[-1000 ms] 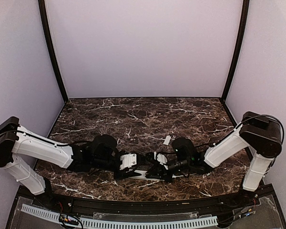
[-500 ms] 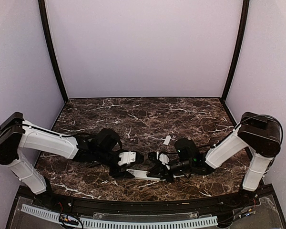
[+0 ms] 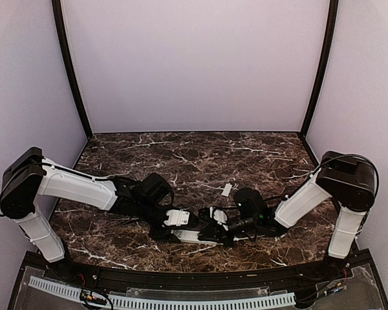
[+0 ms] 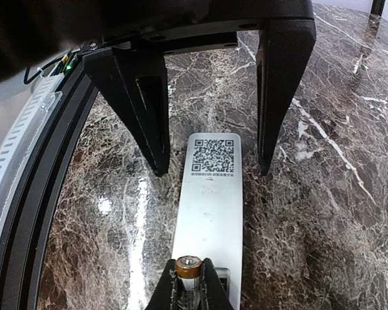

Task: Load the batteries into the remote control
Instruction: Place the battery in the battery compartment.

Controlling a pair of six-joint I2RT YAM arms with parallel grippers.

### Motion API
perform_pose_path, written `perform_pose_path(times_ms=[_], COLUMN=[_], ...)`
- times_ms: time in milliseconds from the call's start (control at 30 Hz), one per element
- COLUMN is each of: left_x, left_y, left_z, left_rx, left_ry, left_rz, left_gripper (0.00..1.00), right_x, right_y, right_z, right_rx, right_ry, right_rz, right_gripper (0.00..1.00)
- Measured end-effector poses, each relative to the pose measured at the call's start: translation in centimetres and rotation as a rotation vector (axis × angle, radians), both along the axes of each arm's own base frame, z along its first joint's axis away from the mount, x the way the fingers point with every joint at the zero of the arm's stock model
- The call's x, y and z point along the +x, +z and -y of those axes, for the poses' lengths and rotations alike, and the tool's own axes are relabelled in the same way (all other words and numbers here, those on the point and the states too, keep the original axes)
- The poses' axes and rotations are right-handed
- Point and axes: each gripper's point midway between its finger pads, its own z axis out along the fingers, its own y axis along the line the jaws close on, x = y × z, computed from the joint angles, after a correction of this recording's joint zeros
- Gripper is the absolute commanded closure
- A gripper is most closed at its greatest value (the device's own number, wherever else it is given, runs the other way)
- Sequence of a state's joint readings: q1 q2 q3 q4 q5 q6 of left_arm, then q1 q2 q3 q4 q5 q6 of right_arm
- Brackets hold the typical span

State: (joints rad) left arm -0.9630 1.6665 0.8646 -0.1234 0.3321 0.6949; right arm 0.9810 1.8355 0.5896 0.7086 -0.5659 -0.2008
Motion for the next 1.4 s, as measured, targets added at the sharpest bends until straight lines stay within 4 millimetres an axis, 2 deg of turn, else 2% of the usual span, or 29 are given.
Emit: perform_pose_path(times_ms=[100, 233, 567, 1167, 1300, 1400], left_x=[-0.1, -0.1, -0.2, -0.4, -0.4, -0.2], left_y=[0.3, 0.9, 0.8, 0.9, 0.7, 0.3], left_z=[-0.2, -0.2, -0.4, -0.3, -0.6, -1.1], left_rx=[0.004, -0.008, 0.0, -0.007, 0.01, 0.04], left_ry=[-0.004, -0.005, -0.005, -0.011, -0.015, -0.017], left_rz=[0.004, 0.013, 0.007, -0.004, 0.006, 0.022], left_gripper=[0.4, 0.4, 0.4, 0.39, 0.4, 0.39], right_x=[-0.1, -0.2, -0.2, -0.6, -0.4, 0.3], right_y=[-0.1, -0.3, -0.1, 0.7, 1.9, 4.2], right_z=[0.0, 0.1, 0.0, 0.5, 0.4, 0.1], right_rx=[-0.004, -0.014, -0.024, -0.057, -0.047, -0.017], right_ry=[0.006, 0.013, 0.022, 0.025, 0.019, -0.023], right_rz=[0.001, -0.002, 0.003, -0.021, -0.019, -0.017], right_gripper=[0.83, 0.79, 0.71, 0.69, 0.66, 0.62])
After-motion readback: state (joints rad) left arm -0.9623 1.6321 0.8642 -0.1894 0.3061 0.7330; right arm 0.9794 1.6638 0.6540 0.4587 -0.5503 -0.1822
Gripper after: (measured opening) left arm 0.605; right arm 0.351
